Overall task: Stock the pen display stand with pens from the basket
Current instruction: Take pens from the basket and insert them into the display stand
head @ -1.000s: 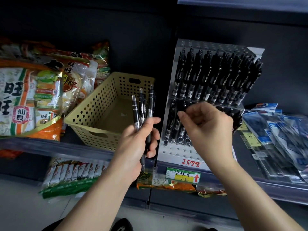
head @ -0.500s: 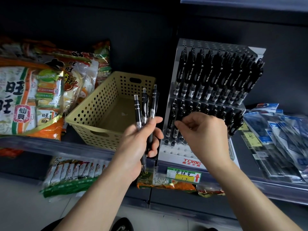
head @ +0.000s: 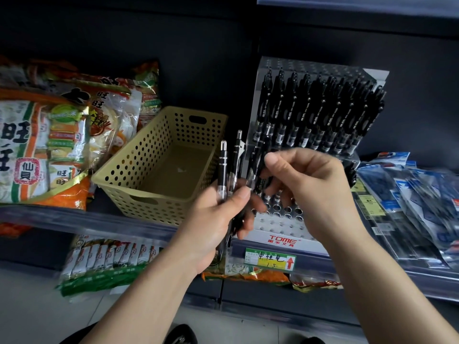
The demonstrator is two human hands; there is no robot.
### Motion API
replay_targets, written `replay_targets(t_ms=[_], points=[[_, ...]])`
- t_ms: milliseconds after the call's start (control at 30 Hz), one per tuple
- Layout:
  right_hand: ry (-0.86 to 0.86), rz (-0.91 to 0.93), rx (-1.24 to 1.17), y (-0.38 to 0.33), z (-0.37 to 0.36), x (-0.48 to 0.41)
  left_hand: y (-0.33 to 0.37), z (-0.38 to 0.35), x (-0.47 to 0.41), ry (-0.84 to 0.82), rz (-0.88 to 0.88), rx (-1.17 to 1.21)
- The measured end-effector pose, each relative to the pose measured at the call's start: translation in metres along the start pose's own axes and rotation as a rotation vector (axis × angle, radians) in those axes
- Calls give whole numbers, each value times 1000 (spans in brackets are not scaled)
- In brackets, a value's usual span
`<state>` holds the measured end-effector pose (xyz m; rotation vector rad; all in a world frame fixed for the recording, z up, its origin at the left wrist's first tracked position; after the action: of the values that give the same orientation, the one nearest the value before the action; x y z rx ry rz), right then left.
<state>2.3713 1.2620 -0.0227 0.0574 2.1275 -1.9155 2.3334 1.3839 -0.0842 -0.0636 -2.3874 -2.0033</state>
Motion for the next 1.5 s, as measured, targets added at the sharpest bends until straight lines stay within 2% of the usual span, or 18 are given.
replay_targets(t_ms=[167, 333, 533, 700, 1000, 1500], points=[[20, 61, 51, -11, 3, 2, 1, -4, 1, -6, -37, -47], [102, 150, 126, -32, 23, 0, -12, 21, -7, 170, 20, -69], [237, 387, 541, -48, 38, 2, -8, 31, -6, 225, 14, -84], [251, 481, 649, -36, 25, 7, -7, 26, -6, 178, 18, -48], [187, 464, 796, -18, 13, 7, -7, 26, -8, 166, 9, -20], [59, 260, 856, 4, 14, -1, -3, 19, -6, 106, 4, 14]])
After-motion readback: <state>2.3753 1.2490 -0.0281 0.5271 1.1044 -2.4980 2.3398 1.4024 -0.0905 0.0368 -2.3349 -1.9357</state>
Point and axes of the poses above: each hand's wrist, its own x-axis away from the middle knuckle, its own z-axis out of the back of the hand, y = z × x, the point moved 10 cm from there along -x, towards the middle knuckle, and after that the axes turned 7 degrees about -x, right-handed, at the moved point
